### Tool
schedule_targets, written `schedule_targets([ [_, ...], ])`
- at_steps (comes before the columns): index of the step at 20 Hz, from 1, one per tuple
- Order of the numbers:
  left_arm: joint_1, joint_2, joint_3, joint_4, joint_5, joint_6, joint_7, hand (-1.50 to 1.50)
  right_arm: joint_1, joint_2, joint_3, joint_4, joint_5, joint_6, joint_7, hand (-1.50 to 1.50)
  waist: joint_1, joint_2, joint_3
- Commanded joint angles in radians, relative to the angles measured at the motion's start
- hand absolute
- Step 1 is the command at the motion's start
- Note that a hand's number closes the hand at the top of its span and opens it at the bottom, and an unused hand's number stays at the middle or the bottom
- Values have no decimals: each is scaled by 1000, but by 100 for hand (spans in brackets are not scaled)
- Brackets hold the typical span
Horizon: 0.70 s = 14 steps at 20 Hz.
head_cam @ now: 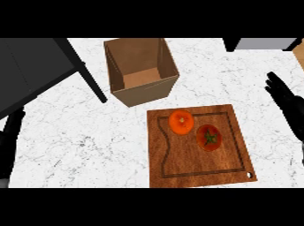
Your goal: Pick the tomato from the cutting board and place it in the cardboard box
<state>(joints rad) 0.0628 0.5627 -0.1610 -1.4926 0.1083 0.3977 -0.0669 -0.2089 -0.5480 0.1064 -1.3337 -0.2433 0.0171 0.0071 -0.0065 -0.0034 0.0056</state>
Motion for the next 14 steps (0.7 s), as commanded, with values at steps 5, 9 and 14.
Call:
schedule_targets([
  [5, -66, 89, 88, 48, -21, -22, 120, 0, 104, 181, 49, -185, -15, 20, -274, -150, -15, 0, -3],
  [9, -46, 44, 38, 86, -25, -31, 98, 0, 37, -134, 153, -187, 490, -97, -330, -150, -22, -1, -13],
  [14, -95, 27, 42, 112, -32, -41, 121, 0, 244, 118, 93, -8, 215, -65, -797, -150, -8, 8, -1],
])
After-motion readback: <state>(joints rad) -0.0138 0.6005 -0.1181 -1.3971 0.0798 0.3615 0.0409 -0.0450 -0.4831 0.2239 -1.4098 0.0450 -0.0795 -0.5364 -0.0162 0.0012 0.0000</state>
